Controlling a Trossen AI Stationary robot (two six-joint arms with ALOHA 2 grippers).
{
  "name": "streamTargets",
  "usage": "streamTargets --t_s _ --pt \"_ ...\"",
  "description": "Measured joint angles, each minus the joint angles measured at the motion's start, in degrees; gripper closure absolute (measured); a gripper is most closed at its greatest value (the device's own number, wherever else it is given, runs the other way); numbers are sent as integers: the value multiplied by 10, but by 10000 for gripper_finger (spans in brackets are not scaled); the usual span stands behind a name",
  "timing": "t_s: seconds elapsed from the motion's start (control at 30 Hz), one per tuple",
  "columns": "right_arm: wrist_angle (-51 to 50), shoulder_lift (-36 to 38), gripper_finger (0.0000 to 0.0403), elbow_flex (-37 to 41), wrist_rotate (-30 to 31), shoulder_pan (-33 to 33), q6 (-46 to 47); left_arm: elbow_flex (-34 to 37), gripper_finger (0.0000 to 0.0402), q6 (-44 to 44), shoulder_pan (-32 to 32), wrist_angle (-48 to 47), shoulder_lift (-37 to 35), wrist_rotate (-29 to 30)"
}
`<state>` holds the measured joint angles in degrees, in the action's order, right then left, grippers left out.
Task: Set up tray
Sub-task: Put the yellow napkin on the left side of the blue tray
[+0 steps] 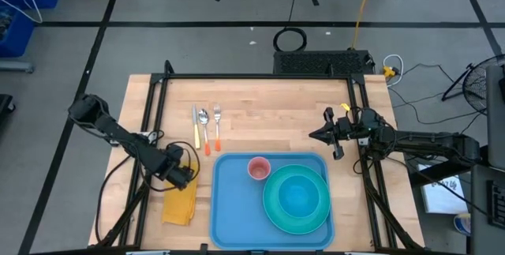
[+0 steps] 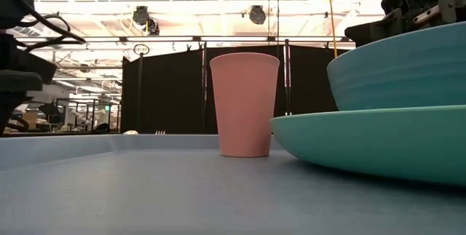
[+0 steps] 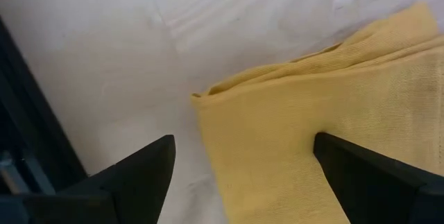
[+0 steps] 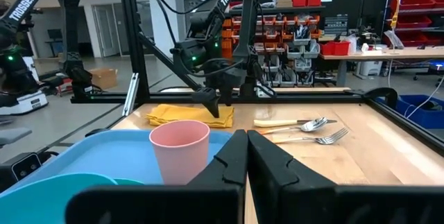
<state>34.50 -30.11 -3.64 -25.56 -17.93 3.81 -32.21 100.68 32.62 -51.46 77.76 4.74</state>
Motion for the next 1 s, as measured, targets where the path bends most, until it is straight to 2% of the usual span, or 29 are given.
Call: streamTargets --t_s 0.1,0.27,0.47,0.73,0.93,1.0 --pt "0 0 403 0 0 0 0 1 59 -1 0 7 0 8" --pt "-1 0 403 0 0 0 0 1 122 -1 0 23 1 13" --pt "0 0 403 0 1 0 0 1 225 -5 0 32 1 14" --pt "0 0 403 0 3 0 0 1 382 -24 3 34 2 28" --pt "0 0 403 0 4 0 0 -1 379 -31 13 36 2 53" --pt "0 0 403 0 4 0 0 -9 389 -38 21 27 3 86"
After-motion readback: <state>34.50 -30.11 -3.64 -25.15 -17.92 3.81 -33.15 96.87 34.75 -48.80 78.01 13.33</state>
